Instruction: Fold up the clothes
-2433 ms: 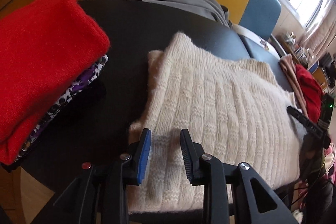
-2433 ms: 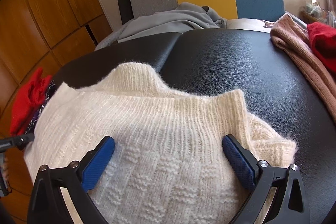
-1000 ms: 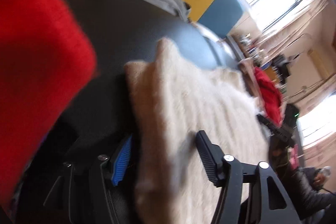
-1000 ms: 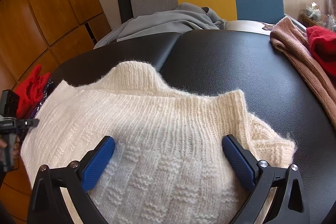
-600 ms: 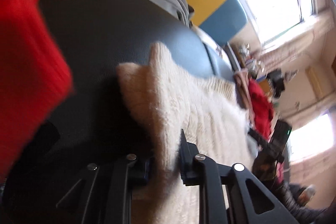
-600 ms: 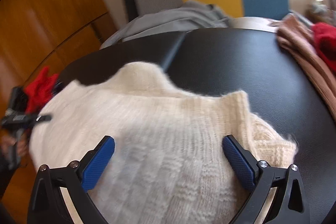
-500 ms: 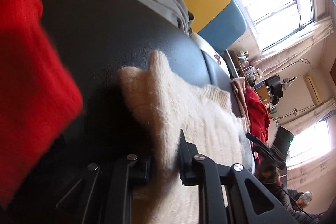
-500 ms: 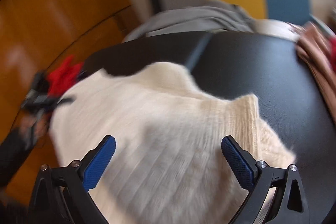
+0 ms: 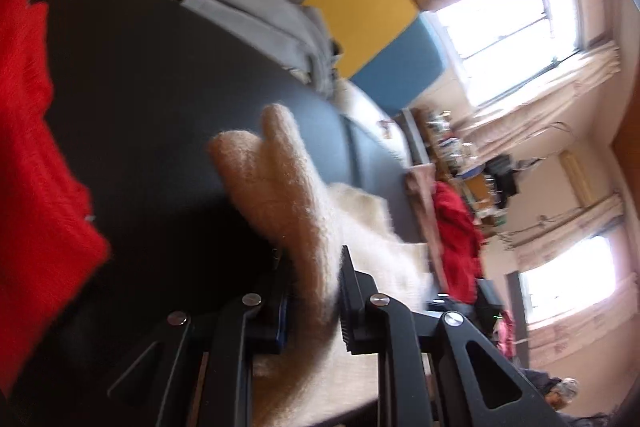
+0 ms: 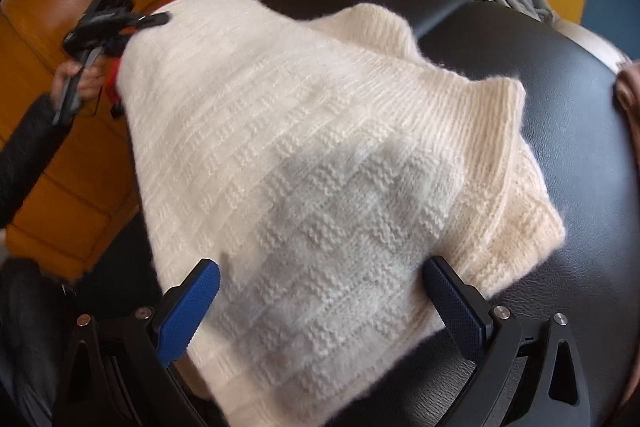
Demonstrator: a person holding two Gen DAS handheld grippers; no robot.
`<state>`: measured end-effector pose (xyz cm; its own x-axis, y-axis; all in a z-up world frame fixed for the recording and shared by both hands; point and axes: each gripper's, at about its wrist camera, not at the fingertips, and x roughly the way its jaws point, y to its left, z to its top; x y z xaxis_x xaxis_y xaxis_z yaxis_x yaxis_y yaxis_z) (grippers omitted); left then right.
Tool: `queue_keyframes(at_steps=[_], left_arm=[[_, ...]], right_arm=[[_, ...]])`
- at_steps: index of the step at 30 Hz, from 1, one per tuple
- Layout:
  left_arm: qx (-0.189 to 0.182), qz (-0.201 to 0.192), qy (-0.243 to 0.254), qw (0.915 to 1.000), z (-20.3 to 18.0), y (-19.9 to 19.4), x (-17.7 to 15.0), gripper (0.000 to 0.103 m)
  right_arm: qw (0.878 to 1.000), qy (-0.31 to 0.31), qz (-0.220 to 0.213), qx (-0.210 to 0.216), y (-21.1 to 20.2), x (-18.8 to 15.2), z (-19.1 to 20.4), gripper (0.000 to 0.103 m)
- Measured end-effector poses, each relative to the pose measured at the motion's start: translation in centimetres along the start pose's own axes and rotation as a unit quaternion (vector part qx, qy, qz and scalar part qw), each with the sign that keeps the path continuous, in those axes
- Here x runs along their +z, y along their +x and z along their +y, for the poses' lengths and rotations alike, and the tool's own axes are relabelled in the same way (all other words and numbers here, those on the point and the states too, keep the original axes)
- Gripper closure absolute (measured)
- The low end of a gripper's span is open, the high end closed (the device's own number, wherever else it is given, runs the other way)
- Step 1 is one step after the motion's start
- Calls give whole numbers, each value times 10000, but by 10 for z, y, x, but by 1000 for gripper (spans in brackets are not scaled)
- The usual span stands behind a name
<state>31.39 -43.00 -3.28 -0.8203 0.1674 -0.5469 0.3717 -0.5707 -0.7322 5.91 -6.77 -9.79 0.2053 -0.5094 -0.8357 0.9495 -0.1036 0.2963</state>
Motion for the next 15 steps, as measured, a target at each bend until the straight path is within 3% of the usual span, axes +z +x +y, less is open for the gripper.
queue_keyframes(at_steps=[8, 9, 10, 15], left_arm=[[-1180, -69, 89, 9930, -84, 24, -15, 86], [-1356, -52, 94, 9907, -96, 31, -18, 87], [-1560, -36, 94, 9877, -108, 40, -19, 101], [-1447, 150, 509, 9880, -167, 98, -30, 103]], right_arm=[[9975, 322, -623, 74, -8, -17, -7, 0], [9969, 352, -694, 88, -9, -20, -7, 0], [9962, 382, -769, 106, -10, -23, -8, 0], [9916, 536, -1153, 243, -17, -36, -13, 0]])
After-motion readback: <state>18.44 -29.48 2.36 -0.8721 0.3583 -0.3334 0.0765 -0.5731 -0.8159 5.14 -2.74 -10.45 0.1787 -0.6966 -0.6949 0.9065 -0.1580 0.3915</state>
